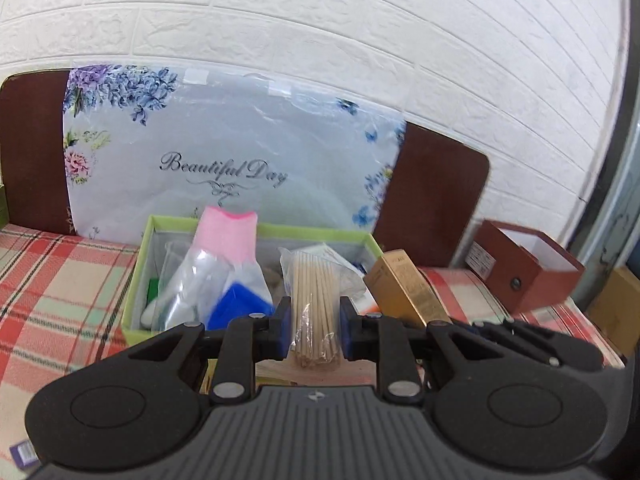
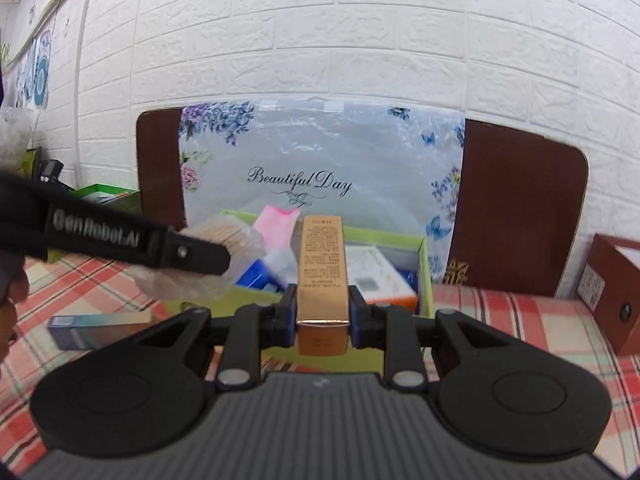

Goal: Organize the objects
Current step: 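Carry toothpick bag and gold box into the lime-green box and open both tools, then withdraw both open tools back toward the bed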

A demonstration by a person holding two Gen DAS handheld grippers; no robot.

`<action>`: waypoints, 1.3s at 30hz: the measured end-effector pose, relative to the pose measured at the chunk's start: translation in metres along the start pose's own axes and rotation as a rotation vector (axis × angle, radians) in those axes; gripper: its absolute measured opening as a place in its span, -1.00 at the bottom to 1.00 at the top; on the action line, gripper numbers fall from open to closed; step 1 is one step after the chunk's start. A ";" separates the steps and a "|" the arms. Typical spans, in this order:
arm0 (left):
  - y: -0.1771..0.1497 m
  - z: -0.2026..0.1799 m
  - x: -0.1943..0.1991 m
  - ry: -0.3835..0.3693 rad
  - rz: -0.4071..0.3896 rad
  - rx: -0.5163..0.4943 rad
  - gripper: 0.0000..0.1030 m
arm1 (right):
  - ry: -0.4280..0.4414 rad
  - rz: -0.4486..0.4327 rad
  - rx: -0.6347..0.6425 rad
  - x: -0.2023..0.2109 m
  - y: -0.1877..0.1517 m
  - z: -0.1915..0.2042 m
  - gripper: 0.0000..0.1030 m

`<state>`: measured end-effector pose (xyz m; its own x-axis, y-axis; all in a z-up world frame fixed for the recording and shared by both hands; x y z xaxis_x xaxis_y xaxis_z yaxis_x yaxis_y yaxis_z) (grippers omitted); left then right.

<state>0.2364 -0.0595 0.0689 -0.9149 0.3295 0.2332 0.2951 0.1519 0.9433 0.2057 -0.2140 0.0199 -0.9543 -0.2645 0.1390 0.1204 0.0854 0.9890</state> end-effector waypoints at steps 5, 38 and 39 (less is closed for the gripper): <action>0.013 0.015 -0.043 0.049 -0.006 0.040 -0.54 | -0.002 -0.011 0.045 -0.041 0.003 -0.010 -0.54; -0.035 0.045 0.064 0.082 -0.152 0.023 0.69 | -0.016 -0.098 -0.068 0.026 -0.032 0.046 1.00; -0.042 0.045 0.071 0.078 -0.144 0.010 0.69 | -0.014 -0.078 -0.081 0.030 -0.039 0.049 1.00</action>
<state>0.1713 -0.0003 0.0353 -0.9665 0.2303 0.1134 0.1614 0.2016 0.9661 0.1592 -0.1781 -0.0173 -0.9653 -0.2537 0.0617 0.0672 -0.0128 0.9977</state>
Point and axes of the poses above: each gripper's, at about its wrist camera, not at the fingertips, and x roughly against the way its jaws point, z to its left, y to its top, the point moved 5 cm from there along -x, roughly the way its jaws point, and after that the axes turned 14 degrees about -z, right-handed, at the moved point
